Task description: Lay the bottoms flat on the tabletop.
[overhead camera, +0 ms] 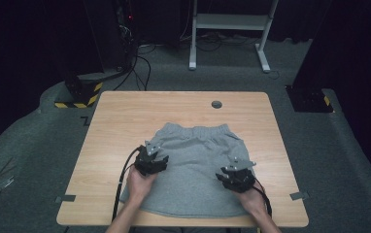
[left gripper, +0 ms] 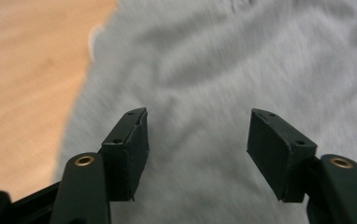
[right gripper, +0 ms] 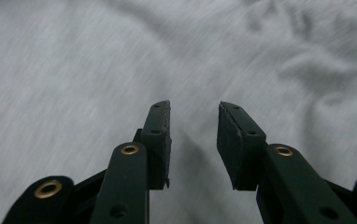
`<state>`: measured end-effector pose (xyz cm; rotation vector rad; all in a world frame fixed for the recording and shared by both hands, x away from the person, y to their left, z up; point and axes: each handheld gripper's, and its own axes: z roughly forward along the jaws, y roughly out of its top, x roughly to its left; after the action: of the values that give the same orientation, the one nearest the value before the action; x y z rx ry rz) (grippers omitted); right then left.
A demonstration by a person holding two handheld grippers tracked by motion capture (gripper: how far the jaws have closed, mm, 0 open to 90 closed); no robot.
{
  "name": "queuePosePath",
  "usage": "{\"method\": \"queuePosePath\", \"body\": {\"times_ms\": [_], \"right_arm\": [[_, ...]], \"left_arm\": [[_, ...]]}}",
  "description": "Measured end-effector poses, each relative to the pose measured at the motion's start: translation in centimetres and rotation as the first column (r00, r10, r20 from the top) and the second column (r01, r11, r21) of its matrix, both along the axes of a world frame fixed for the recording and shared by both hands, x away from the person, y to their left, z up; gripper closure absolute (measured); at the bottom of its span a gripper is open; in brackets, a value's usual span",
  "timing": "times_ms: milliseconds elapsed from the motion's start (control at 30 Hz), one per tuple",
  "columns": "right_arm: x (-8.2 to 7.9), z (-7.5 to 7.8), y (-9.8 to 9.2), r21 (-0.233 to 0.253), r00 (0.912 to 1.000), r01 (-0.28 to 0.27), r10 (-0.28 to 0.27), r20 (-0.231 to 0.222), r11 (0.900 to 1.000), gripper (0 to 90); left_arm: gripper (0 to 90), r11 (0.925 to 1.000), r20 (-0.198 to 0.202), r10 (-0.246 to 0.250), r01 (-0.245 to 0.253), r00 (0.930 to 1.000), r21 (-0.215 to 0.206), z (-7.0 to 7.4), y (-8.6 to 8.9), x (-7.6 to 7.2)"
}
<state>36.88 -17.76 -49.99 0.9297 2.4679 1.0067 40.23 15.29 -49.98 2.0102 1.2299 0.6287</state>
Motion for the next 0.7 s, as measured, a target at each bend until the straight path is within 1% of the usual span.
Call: {"method": "queuePosePath", "body": {"times_ms": [33, 100, 167, 267, 300, 400, 433, 467, 567, 600, 667, 700], "right_arm": [[0.5, 0.1, 0.2, 0.009, 0.9999, 0.013, -0.013, -0.006, 1.000, 64.8], [1.7, 0.2, 1.0, 0.007, 0.9996, 0.030, -0.030, -0.003, 1.000, 64.9], [2.7, 0.1, 1.8, -0.004, 0.9994, 0.034, -0.034, -0.001, 0.999, 65.5], [3.5, -0.4, 2.9, -0.016, 0.9992, 0.035, -0.036, -0.017, 0.999, 65.8], [3.7, -0.6, 3.1, -0.021, 0.9992, 0.036, -0.036, -0.018, 0.999, 65.8], [4.0, -1.1, 3.4, -0.027, 0.9982, 0.045, -0.046, -0.038, 0.999, 65.8], [4.0, -1.2, 3.4, -0.038, 0.9981, 0.041, -0.043, -0.044, 0.998, 65.8], [3.9, -1.3, 3.4, -0.037, 0.9985, 0.038, -0.040, -0.039, 0.999, 66.1], [3.4, -1.3, 3.2, -0.044, 0.9987, 0.022, -0.024, -0.045, 0.999, 66.2], [3.2, -1.3, 3.1, -0.043, 0.9988, 0.015, -0.017, -0.047, 0.999, 66.3], [2.5, -1.3, 2.6, -0.038, 0.9989, 0.000, -0.002, -0.047, 0.999, 66.9], [2.1, -1.3, 2.4, -0.039, 0.9989, -0.011, 0.009, -0.045, 0.999, 67.4]], "left_arm": [[39.3, 1.0000, 0.005, 0.006, -0.006, 1.0000, 0.002, 0.3, 0.1, 0.4], [40.1, 0.9998, 0.007, 0.020, -0.020, 0.9998, 0.010, 0.8, 0.2, 1.5], [41.8, 0.9996, -0.003, 0.022, -0.022, 0.9998, 0.017, 0.9, 0.0, 2.6], [43.9, 0.9996, -0.021, -0.008, 0.008, 0.9997, 0.026, 0.7, -0.6, 3.8], [44.0, 0.9995, -0.017, -0.010, 0.010, 0.9998, 0.029, 0.5, -0.8, 4.1], [46.9, 0.9972, -0.048, -0.010, 0.013, 0.9988, 0.073, -0.1, -1.3, 5.1], [50.0, 0.9961, -0.061, -0.009, 0.014, 0.9981, 0.087, -0.3, -1.4, 5.5], [53.5, 0.9957, -0.066, -0.007, 0.013, 0.9978, 0.092, -0.5, -1.4, 5.7], [73.5, 0.9972, -0.083, 0.003, 0.003, 0.9965, 0.074, -0.9, -1.0, 6.2], [78.5, 0.9980, -0.089, 0.012, -0.006, 0.9959, 0.063, -0.9, -0.8, 6.3], [82.3, 0.9980, -0.086, 0.051, -0.048, 0.9950, 0.042, -0.7, -0.3, 6.5], [82.7, 0.9974, -0.084, 0.070, -0.068, 0.9940, 0.023, -0.6, 0.0, 6.6]]}}
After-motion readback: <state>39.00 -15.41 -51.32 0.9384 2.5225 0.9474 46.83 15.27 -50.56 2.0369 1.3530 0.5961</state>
